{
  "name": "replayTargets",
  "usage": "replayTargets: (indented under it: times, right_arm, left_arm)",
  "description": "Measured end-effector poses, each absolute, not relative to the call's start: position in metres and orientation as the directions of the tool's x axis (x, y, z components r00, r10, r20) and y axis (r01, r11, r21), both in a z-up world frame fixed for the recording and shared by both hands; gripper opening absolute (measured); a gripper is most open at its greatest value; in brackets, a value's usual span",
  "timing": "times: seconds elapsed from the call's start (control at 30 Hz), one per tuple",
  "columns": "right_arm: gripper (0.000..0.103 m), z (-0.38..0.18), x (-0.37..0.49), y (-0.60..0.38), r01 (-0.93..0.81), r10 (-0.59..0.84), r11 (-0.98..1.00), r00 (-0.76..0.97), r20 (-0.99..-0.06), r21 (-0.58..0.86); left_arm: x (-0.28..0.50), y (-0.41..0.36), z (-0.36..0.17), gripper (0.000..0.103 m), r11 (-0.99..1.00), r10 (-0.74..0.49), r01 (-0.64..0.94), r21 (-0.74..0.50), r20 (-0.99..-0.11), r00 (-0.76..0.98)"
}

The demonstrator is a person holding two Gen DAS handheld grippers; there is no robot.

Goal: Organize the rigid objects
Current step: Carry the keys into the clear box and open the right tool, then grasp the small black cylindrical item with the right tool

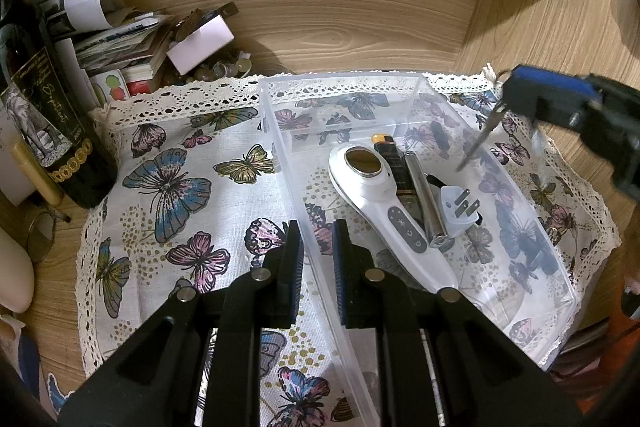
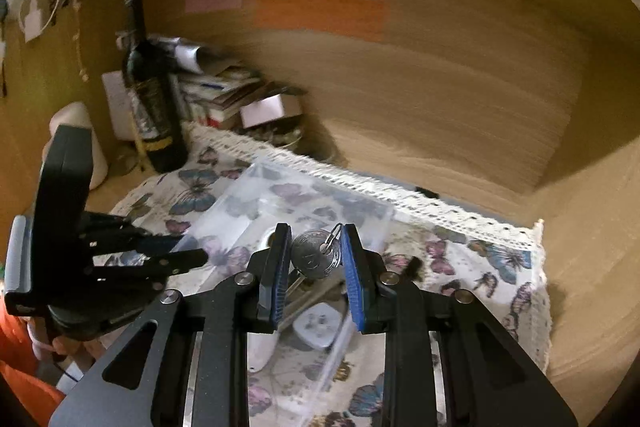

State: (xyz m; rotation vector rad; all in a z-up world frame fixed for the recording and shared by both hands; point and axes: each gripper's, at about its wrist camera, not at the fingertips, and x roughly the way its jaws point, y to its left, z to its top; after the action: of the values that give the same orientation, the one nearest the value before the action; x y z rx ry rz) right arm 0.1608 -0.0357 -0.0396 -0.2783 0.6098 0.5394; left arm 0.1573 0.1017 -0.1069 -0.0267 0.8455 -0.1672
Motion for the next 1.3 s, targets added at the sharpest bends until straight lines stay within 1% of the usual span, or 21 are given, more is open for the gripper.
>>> replayTargets:
  times: [0.2,0.47,0.8,0.87,0.93,1.0,1.07,1.3]
  right_arm:
    - [0.023,-0.059,0.169,-0.021,-0.586,0.381,0.805,0.631,-0.676,-0.092]
    - [0.023,-0.083,0.181,-0.008,-0.611,0.353,0.786,0.567,-0.744,-0.092]
    - [0.024,-0.094,0.19,-0.009,-0.606,0.322,0.791,0.527,-0.787,-0.082]
    - [0.026,-0.092,0.19,-0.009,-0.608,0.32,0.789,0.526,-0.788,-0.085]
    - [0.038,-0.088,0.189,-0.013,-0.607,0.332,0.791,0.53,-0.78,-0.075]
    - [0.046,-0.084,0.187,-0.016,-0.6,0.333,0.796,0.55,-0.766,-0.085]
    - [0.048,-0.079,0.186,-0.02,-0.588,0.33,0.804,0.57,-0.753,-0.092]
    - [0.048,-0.062,0.197,-0.048,-0.512,0.313,0.856,0.62,-0.72,-0.069]
  left_arm:
    - [0.157,0.102,-0.107,0.013,0.986,-0.159,0.137,-0.091,-0.742,0.651]
    - [0.157,0.102,-0.107,0.013,0.986,-0.159,0.137,-0.091,-0.742,0.651]
    - [0.157,0.101,-0.107,0.013,0.986,-0.161,0.136,-0.094,-0.742,0.651]
    - [0.158,0.101,-0.107,0.013,0.986,-0.161,0.137,-0.095,-0.742,0.65]
    - [0.158,0.101,-0.107,0.013,0.986,-0.162,0.137,-0.095,-0.742,0.65]
    - [0.158,0.101,-0.106,0.013,0.986,-0.162,0.136,-0.096,-0.742,0.65]
    - [0.158,0.101,-0.106,0.013,0.986,-0.163,0.137,-0.097,-0.742,0.65]
    - [0.158,0.102,-0.106,0.013,0.986,-0.165,0.137,-0.1,-0.742,0.65]
